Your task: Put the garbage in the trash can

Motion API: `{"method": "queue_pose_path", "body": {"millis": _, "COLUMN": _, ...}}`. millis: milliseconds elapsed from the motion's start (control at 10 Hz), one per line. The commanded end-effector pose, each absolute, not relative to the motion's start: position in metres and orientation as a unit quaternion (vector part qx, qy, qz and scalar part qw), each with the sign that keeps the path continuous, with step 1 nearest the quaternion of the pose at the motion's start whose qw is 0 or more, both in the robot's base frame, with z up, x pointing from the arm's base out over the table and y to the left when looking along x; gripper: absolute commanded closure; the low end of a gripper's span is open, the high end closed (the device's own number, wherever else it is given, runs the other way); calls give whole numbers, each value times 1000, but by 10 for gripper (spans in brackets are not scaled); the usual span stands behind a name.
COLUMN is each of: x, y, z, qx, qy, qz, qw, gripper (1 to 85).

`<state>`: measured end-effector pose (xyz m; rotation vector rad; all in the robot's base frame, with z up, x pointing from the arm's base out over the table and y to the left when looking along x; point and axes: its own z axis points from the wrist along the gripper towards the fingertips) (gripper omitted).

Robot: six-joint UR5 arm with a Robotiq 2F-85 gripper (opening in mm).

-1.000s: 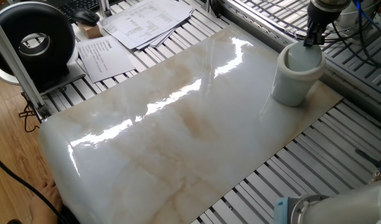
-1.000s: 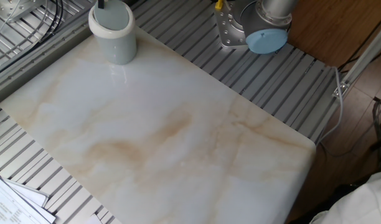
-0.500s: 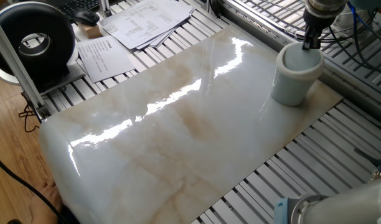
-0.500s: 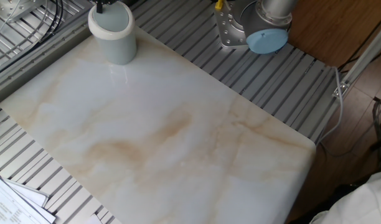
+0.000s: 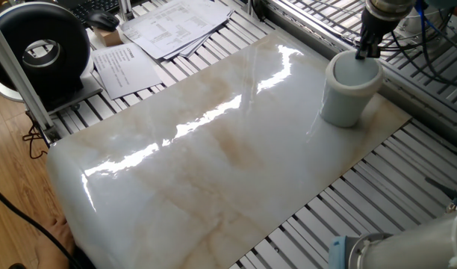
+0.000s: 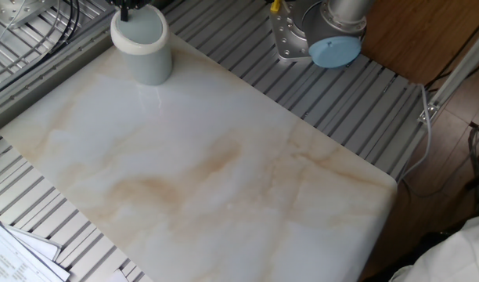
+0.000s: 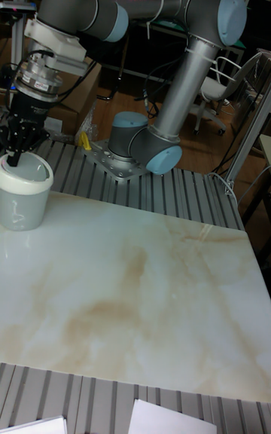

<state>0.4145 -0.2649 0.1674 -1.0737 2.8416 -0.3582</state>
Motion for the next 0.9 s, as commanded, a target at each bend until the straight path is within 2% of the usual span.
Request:
{"method": "queue_pose_path", "body": {"millis": 0, "x": 409, "y": -264, "z": 180, "qx": -348, "qy": 930, "qz": -112, "qw": 41, "gripper": 840}}
{"method": "queue_pose_path", "body": {"millis": 300, "x": 407, "y": -259, "z": 189, "qx": -346, "qy": 931, "qz": -111, "qw": 34, "gripper": 840}}
{"method": "queue_pose_path", "body": {"millis": 800, "x": 418, "y": -256, "z": 175, "qx": -342, "qy": 932, "qz": -114, "qw": 42, "gripper": 840}}
